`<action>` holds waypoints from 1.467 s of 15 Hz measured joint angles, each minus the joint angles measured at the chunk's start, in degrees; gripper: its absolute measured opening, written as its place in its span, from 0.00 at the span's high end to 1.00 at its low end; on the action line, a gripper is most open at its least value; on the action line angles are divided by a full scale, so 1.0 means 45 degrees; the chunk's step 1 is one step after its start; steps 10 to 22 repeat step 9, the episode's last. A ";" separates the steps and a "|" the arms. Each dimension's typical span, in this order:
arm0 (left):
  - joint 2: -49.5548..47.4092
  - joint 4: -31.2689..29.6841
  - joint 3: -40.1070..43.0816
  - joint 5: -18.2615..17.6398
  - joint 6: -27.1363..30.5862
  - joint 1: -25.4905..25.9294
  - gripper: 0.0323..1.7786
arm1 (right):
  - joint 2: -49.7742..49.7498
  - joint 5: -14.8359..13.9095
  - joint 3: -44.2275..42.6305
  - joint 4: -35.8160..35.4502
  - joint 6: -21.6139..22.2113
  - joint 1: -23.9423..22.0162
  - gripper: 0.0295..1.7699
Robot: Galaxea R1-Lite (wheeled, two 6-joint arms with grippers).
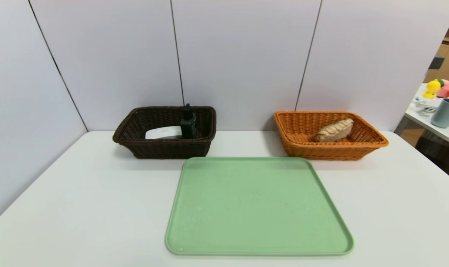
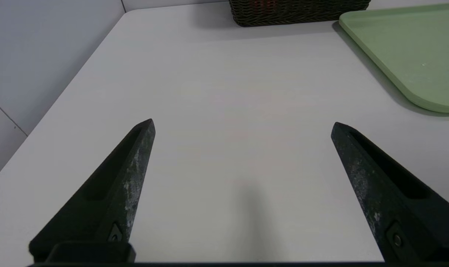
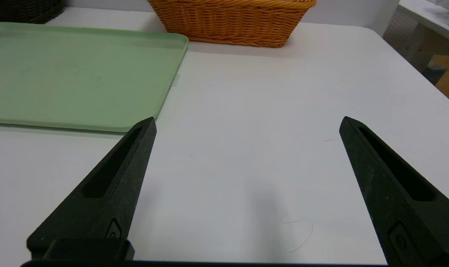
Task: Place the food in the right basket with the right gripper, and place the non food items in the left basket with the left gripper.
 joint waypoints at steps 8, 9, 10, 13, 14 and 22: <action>0.0005 0.0000 0.0000 0.0003 -0.0008 0.0000 0.05 | 0.0000 -0.0238 0.0033 -0.0005 0.0160 0.0000 0.03; 0.0005 0.0000 0.0000 0.0003 -0.0008 0.0000 0.05 | 0.0000 -0.0263 0.0027 -0.0049 0.0244 0.0000 0.03; 0.0005 0.0000 0.0000 0.0003 -0.0008 0.0000 0.05 | 0.0000 -0.0263 0.0027 -0.0049 0.0244 0.0000 0.03; 0.0005 0.0000 0.0000 0.0003 -0.0008 0.0000 0.05 | 0.0000 -0.0263 0.0027 -0.0049 0.0244 0.0000 0.03; 0.0005 0.0000 0.0000 0.0003 -0.0008 0.0000 0.05 | 0.0000 -0.0263 0.0027 -0.0049 0.0244 0.0000 0.03; 0.0005 0.0000 0.0000 0.0003 -0.0008 0.0000 0.05 | 0.0000 -0.0263 0.0027 -0.0049 0.0244 0.0000 0.03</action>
